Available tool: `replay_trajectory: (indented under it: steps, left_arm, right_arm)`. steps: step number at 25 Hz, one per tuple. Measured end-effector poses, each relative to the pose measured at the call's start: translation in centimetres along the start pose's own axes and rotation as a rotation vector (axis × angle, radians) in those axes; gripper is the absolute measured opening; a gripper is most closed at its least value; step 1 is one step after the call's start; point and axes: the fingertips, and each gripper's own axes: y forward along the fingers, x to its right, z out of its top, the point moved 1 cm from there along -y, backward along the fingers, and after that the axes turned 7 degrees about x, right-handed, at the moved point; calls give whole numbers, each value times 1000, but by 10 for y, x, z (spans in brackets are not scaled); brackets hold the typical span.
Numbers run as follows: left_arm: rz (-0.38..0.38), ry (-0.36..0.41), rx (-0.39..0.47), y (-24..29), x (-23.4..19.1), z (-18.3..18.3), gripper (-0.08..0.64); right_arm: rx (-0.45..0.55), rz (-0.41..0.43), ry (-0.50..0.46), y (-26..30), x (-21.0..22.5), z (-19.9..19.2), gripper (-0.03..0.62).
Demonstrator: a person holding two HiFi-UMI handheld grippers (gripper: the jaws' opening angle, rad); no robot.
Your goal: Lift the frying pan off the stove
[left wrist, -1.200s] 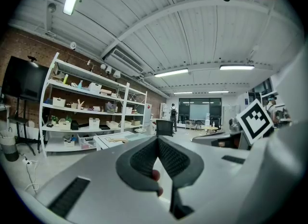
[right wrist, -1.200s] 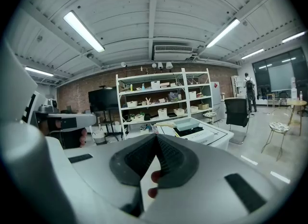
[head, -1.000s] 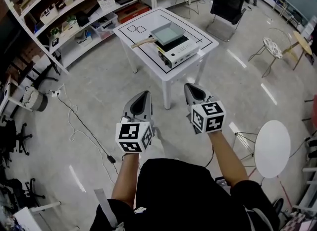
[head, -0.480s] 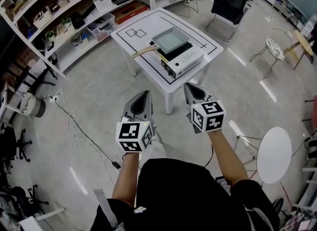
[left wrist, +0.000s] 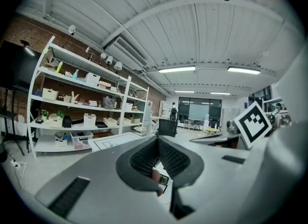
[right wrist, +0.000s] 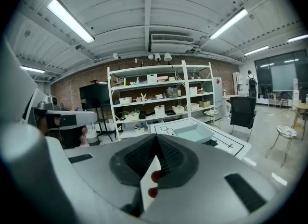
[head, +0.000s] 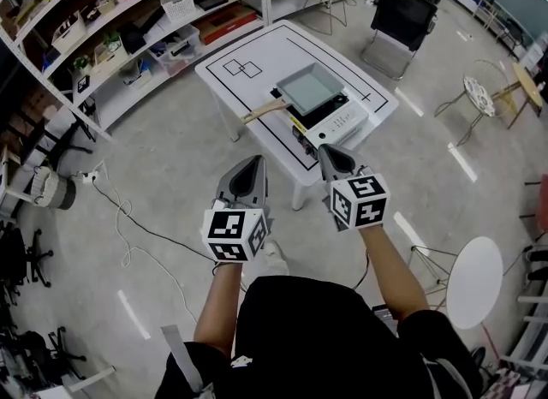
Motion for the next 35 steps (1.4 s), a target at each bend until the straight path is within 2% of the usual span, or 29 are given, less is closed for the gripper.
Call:
replay_trajectory:
  steps: [10,19,25,35]
  left_arm:
    - [-30,-31,-28,55,-75,0,8]
    - [-60,-39,-43,74,-117,-5,8]
    - [-72,-34,-50,80,-127,-10,8]
    - [-125,-13,-115,105,-121,-25,8]
  right_arm:
    - [-23,-35,4,84,2,10,2]
    - [-45,-59,6,130,-3,7,2]
    - [-39,-68,8,142,-2,7,2]
    - [-52,-73,26,160,21,4,2]
